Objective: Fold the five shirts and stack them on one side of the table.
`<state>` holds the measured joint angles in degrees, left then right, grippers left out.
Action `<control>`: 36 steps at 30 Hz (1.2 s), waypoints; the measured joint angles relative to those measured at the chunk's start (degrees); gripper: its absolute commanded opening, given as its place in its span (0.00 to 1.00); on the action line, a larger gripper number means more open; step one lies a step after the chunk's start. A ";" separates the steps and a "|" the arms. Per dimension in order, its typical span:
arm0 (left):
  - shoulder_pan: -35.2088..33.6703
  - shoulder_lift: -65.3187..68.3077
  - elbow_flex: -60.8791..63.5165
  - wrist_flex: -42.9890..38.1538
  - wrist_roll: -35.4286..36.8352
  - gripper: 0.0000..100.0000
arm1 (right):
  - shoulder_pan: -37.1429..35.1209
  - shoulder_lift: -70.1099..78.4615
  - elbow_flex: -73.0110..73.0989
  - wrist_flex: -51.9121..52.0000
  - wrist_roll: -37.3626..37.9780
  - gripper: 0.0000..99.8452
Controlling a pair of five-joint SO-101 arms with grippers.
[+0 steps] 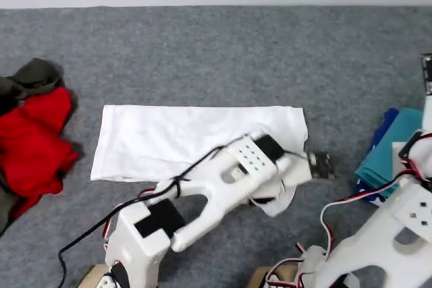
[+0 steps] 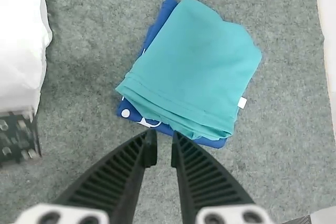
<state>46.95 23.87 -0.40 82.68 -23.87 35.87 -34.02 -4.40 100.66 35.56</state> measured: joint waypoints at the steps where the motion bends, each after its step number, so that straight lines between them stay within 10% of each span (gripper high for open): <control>1: -1.05 0.00 -0.70 -0.09 0.09 0.01 | 0.00 0.00 0.00 0.00 0.00 0.06; 36: -16.35 26.90 -47.91 8.44 -0.09 0.11 | 0.00 0.00 4.75 0.00 0.79 0.06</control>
<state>30.59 50.77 -48.31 91.12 -23.96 35.87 -34.02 0.35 100.66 36.35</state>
